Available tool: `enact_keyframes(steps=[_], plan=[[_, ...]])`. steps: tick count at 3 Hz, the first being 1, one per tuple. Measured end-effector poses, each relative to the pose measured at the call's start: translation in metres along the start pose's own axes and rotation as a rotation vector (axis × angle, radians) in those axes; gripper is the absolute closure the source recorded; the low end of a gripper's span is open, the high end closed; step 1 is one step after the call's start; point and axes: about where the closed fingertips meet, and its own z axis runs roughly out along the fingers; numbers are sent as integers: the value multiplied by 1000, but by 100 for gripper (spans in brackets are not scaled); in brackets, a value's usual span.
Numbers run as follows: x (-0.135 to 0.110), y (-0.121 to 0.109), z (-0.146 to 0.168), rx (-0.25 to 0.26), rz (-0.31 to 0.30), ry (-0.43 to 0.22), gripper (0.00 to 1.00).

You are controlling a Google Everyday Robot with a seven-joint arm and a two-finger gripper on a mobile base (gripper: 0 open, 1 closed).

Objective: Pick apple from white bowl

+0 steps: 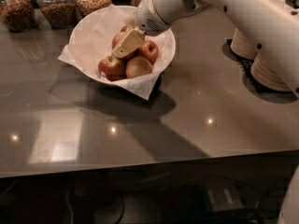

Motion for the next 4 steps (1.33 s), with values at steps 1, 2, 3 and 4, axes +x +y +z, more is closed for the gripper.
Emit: enact_keyframes(steps=[1,2,3,4], plan=[[1,2,3,-13,0,2,26],[2,3,6,-22,2,4,28],[3,4,9,-30,5,7,29],[5,5,11,-36,9,10,30]])
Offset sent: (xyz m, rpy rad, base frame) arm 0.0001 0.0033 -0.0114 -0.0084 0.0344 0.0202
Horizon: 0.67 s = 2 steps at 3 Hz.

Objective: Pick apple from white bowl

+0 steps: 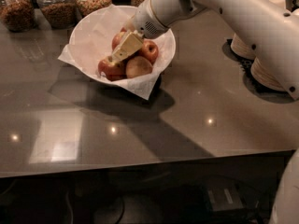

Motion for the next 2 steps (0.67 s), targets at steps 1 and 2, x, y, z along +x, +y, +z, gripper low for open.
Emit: enact_keyframes(steps=[1,2], plan=[[6,3,6,-16,14,9,31],[11,5,10,-26,24,17,32]])
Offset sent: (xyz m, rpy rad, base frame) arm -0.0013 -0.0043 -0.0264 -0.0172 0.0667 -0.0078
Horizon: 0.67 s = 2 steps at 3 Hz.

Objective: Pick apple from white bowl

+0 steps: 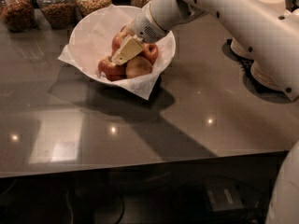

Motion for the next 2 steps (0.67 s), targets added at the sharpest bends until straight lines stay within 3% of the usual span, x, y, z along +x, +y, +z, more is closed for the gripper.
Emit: enact_keyframes(steps=[1,2], plan=[[7,2,6,-12,14,14,35],[7,1,5,-11,13,16,45]])
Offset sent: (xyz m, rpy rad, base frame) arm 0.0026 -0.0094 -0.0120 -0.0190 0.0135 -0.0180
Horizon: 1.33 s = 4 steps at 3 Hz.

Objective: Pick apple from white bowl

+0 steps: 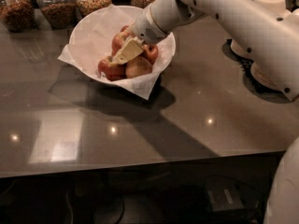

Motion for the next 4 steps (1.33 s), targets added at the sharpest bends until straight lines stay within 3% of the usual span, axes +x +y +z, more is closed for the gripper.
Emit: enact_keyframes(steps=[2,3,4], plan=[[1,-1,-3,16,-6,-7,91],[-1,-2,-11,38,-26,-19,100],[-5,-6,-27,75,-49,-35,100]])
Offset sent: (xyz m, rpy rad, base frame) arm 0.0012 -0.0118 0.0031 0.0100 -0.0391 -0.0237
